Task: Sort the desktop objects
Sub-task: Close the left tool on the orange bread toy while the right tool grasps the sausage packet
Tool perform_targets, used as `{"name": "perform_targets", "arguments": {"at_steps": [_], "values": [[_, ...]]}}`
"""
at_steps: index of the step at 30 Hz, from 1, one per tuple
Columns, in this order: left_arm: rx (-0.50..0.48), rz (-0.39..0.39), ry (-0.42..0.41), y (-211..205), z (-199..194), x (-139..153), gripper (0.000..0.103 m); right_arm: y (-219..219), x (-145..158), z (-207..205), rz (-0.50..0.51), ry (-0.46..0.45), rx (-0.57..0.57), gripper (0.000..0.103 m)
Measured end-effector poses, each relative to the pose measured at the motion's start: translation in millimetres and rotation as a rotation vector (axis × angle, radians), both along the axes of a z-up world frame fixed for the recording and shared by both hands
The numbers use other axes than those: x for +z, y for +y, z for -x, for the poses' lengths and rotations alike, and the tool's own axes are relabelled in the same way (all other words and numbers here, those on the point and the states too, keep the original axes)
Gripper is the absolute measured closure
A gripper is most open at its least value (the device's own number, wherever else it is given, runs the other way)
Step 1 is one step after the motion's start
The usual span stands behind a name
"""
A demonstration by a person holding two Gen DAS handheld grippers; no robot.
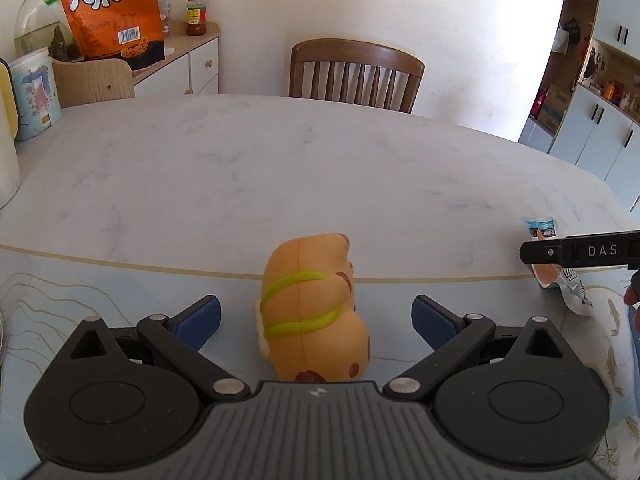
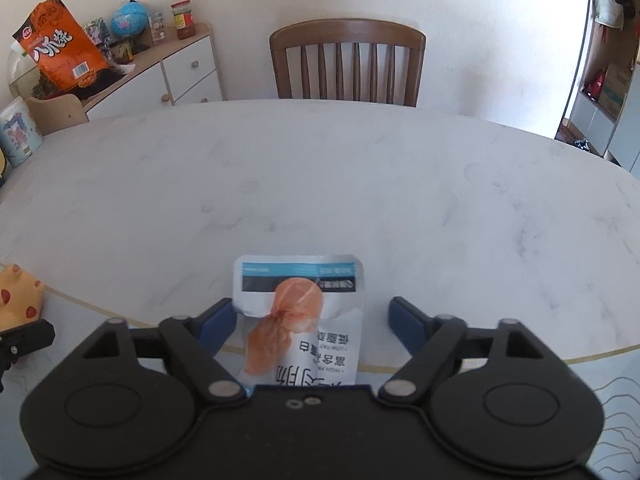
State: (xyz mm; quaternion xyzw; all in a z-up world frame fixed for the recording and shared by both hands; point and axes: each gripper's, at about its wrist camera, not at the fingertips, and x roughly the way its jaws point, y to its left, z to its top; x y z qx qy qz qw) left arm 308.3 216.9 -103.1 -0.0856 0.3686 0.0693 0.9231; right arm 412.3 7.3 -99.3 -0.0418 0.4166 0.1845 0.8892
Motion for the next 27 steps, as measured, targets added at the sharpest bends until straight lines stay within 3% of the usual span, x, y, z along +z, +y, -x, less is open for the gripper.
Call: {"name": "perform_targets", "arguments": {"at_steps": [2,8,14,16,27], "values": [[-0.001,0.004,-0.001,-0.3,0.6,0.3,0.001,-0.1,0.7,0.9,0.0,-0.008,-0.004,0.033],[-0.008,-0.004,-0.001,-2.7,1.8,2.3,0.012,-0.7,1.9,0.5,-0.005,-0.007,-0.005,0.036],[-0.027,-0.017,-0.002,-7.4,1.2,4.5,0.036,-0.1,5.6,4.4,-0.003,-0.014,-0.003,0.039],[-0.029,-0.014,-0.001,-7.6,0.5,5.5,0.054,-1.6,6.4,6.5,-0.006,-0.013,-0.004,0.04],[-0.067,-0.009,-0.005,-18.4,6.3,11.8,0.057,-12.8,17.1,22.6,-0.02,-0.022,-0.002,0.048]]}}
